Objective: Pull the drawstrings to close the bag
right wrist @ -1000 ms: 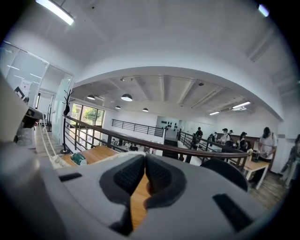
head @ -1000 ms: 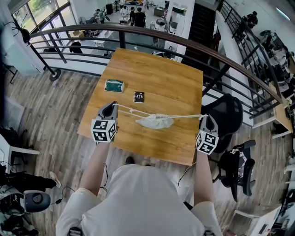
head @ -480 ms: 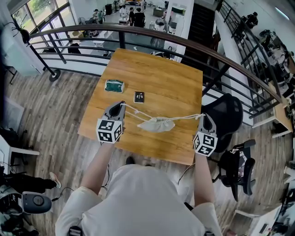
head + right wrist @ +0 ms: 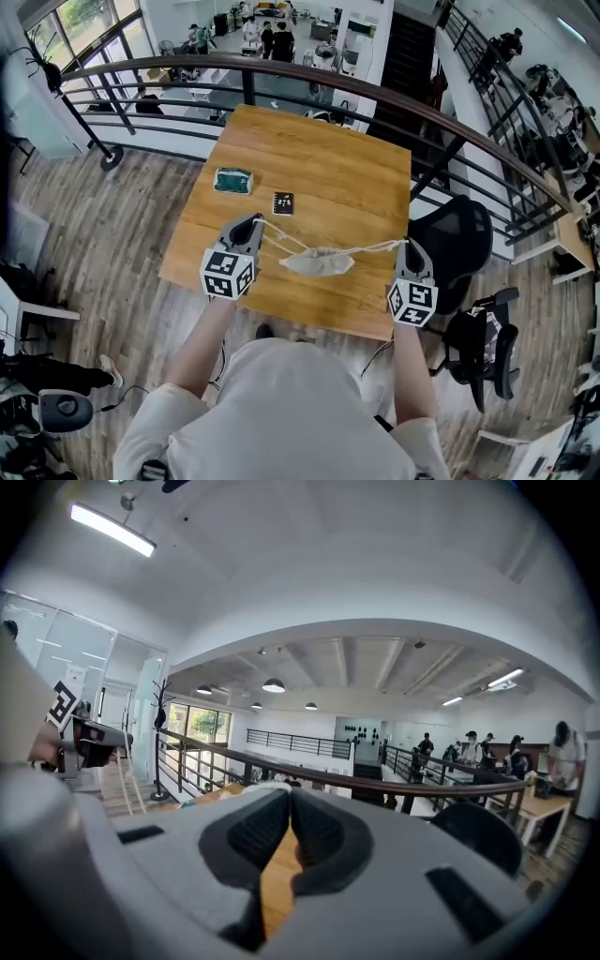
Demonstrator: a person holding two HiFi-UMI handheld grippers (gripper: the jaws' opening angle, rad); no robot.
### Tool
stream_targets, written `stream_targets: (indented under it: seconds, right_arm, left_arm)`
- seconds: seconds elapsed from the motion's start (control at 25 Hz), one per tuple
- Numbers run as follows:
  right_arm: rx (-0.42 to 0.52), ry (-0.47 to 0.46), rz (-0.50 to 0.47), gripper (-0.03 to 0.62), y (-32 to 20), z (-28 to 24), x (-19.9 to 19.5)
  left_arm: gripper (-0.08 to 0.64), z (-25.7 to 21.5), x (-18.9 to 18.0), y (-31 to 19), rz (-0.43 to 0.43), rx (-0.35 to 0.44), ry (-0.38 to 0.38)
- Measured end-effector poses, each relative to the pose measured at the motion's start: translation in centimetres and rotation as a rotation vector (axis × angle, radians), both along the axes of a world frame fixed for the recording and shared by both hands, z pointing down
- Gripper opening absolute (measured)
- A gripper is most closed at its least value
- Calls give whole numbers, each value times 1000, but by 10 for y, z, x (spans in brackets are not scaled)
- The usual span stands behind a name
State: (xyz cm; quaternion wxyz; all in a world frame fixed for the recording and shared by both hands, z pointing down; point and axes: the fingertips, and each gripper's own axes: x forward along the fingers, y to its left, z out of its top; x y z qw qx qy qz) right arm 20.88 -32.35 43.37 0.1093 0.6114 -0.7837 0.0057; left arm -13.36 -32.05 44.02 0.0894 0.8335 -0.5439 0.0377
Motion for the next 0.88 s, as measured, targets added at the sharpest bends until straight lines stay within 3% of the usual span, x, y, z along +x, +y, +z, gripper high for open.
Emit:
stream_targets:
  seconds: [0.48,0.88]
  right_arm:
    - [21,-18,-72,6,12,-3,-21]
    - [13,-22,-76,6,11,-1,-24]
  left_arm:
    - [-8,0,14,10,45,14,8]
    - [-8,-1,15,10,49,15,3]
